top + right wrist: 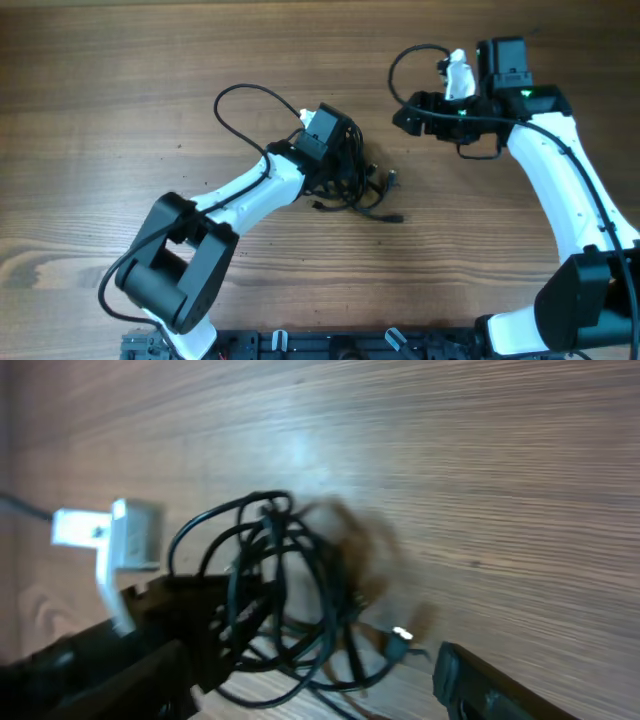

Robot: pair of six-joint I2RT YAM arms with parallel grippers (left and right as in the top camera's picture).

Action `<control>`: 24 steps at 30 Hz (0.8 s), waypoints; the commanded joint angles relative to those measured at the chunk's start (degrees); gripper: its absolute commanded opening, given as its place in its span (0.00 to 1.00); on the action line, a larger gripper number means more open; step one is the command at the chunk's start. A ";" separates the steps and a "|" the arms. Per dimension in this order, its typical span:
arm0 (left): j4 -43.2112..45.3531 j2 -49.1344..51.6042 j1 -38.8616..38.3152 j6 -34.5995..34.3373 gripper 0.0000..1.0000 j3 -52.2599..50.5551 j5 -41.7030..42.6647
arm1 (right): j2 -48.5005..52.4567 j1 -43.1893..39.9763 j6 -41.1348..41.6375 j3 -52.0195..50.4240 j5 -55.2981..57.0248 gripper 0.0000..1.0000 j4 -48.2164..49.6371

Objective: Untangle cables

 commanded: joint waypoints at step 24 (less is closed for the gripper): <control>12.70 -21.88 10.25 3.72 0.04 0.11 31.26 | 0.74 7.76 8.20 0.04 -8.98 0.53 15.91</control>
